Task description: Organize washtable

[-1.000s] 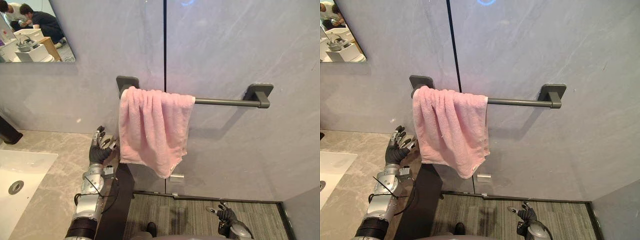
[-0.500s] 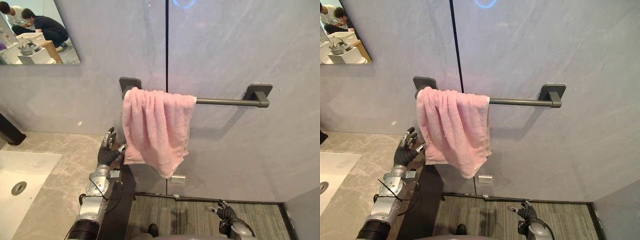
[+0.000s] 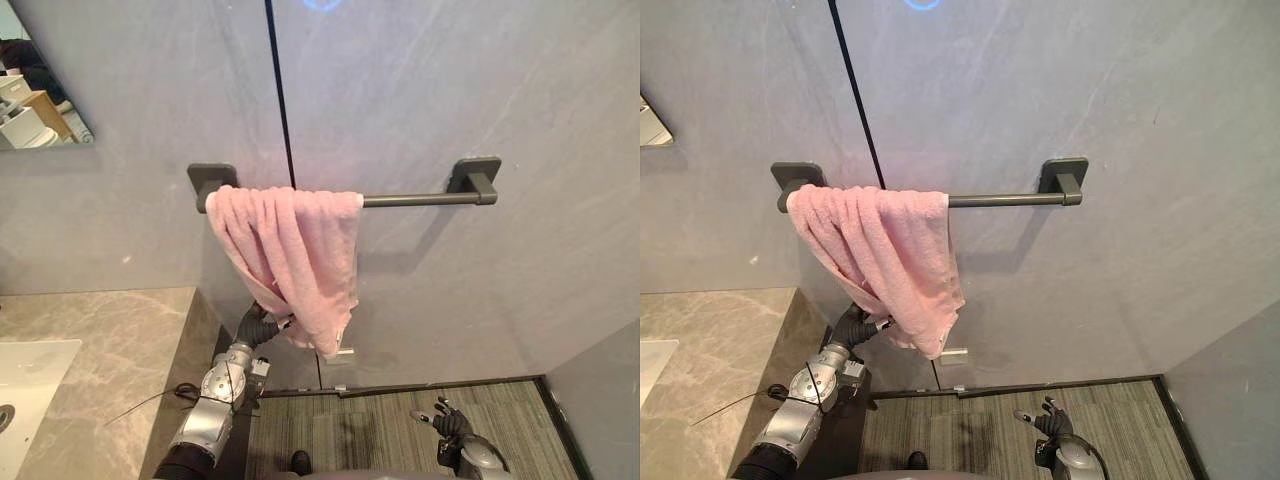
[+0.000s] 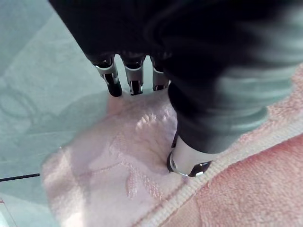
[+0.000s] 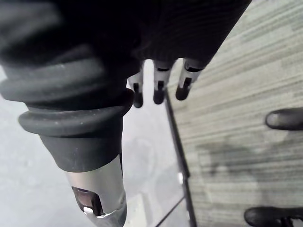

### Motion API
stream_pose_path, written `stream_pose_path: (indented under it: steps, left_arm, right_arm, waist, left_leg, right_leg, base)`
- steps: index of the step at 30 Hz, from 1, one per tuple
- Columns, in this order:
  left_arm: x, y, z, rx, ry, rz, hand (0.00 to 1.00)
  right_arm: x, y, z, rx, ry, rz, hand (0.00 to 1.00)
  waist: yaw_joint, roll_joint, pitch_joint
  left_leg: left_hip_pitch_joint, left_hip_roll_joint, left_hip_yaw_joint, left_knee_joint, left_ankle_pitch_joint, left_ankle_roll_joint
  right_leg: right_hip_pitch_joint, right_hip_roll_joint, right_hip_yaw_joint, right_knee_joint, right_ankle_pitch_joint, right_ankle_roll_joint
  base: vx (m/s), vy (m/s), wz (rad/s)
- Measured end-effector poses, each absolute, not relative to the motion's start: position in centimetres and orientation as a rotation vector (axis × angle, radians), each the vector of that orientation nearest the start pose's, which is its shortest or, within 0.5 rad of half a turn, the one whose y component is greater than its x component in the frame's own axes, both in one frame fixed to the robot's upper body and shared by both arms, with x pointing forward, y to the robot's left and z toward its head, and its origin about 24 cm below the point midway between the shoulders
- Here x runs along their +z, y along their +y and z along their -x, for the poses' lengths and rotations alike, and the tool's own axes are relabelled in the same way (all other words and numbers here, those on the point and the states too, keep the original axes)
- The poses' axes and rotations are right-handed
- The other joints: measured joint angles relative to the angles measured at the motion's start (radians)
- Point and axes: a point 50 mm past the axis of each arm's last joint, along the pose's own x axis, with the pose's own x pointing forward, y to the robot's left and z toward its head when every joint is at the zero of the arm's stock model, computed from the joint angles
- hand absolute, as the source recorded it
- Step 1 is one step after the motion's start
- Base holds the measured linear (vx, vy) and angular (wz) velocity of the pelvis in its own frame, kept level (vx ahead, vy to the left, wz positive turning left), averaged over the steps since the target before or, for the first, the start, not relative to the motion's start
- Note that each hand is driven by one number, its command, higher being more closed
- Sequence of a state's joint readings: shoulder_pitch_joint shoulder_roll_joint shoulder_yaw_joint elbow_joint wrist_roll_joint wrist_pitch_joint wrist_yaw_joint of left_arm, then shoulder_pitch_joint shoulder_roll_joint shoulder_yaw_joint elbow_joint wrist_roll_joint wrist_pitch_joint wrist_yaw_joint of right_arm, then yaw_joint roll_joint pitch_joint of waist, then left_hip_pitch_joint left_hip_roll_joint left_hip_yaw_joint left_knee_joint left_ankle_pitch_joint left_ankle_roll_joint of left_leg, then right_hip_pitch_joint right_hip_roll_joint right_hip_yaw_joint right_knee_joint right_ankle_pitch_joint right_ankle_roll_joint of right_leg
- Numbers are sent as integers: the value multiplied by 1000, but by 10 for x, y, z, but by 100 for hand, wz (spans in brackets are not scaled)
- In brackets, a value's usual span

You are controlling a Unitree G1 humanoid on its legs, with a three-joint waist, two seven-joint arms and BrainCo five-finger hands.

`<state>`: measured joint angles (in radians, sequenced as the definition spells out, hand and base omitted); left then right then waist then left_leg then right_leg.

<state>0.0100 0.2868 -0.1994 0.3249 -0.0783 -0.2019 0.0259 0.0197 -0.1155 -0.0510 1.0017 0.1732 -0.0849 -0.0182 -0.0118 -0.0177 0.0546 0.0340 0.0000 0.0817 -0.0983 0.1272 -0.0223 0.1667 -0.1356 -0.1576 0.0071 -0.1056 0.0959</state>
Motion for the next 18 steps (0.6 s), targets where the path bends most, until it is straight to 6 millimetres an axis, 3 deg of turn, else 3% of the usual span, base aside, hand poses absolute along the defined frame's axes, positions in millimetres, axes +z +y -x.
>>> stream_pose_path:
  steps: [11,18]
  left_arm:
    - [-14,194,-235,59,146,-173,0]
    - [-11,202,-220,203,123,-102,0]
  right_arm:
    - [-147,-199,-131,-213,932,-64,0]
    - [-148,-192,-130,-226,937,-75,0]
  waist:
    - [3,-16,16]
    - [13,-23,22]
  left_leg:
    - [4,-1,-7,-5,-6,-6]
    - [5,-3,-23,-5,-6,-4]
  right_leg:
    - [11,-1,-7,-2,-5,-7]
    - [22,-2,-27,-7,-7,-5]
  base:
    - [-19,-9,1]
    - [5,-26,8]
